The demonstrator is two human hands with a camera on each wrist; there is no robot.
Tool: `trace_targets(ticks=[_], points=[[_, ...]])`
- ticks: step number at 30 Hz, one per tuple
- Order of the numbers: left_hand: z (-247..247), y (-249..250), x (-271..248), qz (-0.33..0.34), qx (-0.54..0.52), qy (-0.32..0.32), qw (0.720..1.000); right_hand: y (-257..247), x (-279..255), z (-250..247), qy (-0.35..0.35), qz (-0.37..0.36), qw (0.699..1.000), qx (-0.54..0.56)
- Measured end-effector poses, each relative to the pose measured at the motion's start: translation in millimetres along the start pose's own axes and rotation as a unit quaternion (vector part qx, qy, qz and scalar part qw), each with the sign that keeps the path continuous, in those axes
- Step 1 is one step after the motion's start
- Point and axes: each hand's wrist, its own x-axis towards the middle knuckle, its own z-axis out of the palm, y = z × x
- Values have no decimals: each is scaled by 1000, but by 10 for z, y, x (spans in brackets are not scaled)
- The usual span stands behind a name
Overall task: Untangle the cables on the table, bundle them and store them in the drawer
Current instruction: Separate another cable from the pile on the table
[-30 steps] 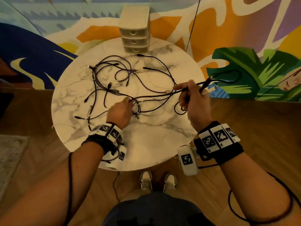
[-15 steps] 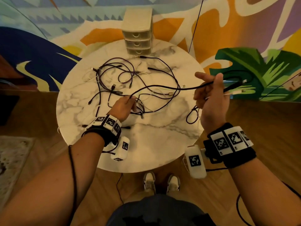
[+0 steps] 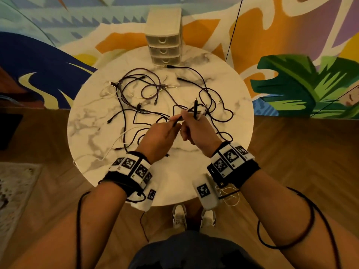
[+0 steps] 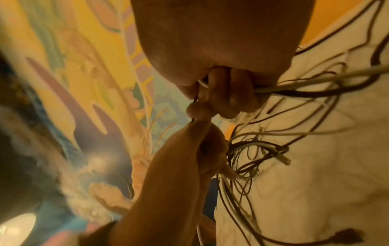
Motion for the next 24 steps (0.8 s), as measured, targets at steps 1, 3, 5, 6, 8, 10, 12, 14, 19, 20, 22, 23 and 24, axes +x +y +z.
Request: trace_targets(ticks=[1,3,5,6,8,10,12,14,19,20,22,23,24], points=[[44,-21,-30,14,22,-1,1000,28,-8,-2,5,6,1000,22],[161,-130,-111,32,38,-4,999,100,-63,4,20,9,997,73],[291,-285,-172,39,25,10,999,195,-128,8,39,9,992,120],[342,-368,-179,45,25,24,998,248,-154,13,49,11,989,136],[441,-531,-155,56,39,36,997,363,-200,18,70,22,983,166],[526,-643,-124,60,53,30,996,444,-241,8,80,26,977,197],[620,-771,-107,49,65,22,996,463,-272,-28,84,22,973,216],[660,-962,-78,5,59,23,998,448,-289,-93,99,12,968,229],[445,-1283,-56,-74,33,12,997,511,-300,-307,154,-16,955,253],[415,-1282,-75,-73,25,12,997,526,-288,-350,163,-18,953,256],[348,-1270,-89,-70,2,32,997,528,-253,-409,175,-17,952,251],[302,-1240,-64,-67,-10,57,996,517,-237,-427,181,-15,952,245],[243,-1180,-20,-68,-23,86,994,509,-223,-440,190,-14,953,237]])
